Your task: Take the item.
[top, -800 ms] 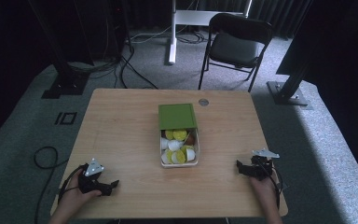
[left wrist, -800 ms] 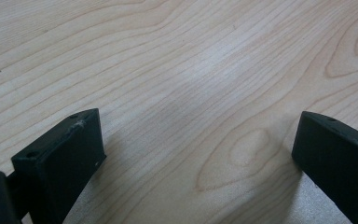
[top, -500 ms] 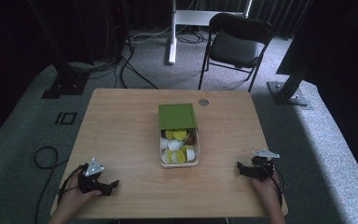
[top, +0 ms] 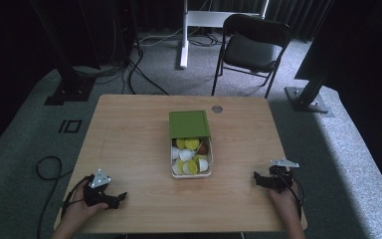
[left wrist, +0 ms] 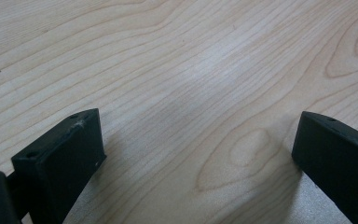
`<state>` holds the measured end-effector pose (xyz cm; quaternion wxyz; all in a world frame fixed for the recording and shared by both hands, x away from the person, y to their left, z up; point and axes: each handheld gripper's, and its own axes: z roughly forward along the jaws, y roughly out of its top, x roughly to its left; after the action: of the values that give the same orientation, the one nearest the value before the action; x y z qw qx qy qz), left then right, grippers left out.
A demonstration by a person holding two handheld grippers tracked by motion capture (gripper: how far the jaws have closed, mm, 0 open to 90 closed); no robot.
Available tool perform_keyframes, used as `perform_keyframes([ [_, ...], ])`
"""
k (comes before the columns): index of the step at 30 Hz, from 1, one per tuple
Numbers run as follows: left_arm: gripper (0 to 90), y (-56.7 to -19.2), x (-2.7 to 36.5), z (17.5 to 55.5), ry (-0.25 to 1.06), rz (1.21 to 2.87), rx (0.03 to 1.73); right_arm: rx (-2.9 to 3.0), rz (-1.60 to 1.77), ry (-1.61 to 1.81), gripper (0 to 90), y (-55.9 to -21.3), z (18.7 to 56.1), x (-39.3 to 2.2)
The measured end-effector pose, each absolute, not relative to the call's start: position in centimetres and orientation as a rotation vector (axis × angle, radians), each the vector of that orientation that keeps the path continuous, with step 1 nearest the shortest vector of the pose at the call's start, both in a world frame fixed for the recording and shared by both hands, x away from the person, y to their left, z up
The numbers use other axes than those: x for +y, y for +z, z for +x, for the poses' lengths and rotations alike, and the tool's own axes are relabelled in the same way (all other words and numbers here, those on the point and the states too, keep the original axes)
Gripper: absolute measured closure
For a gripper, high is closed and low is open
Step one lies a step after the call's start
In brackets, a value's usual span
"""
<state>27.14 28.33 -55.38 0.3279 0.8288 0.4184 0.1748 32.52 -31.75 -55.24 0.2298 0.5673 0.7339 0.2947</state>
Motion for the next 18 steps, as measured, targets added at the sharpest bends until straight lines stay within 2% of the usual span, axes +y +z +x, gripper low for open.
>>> perform_keyframes([
  [18, 3.1, -55.4, 28.3, 27.1, 0.457, 2.170, 1.096, 2.039, 1.525, 0.876, 10.4, -52.9, 32.4, -31.0],
])
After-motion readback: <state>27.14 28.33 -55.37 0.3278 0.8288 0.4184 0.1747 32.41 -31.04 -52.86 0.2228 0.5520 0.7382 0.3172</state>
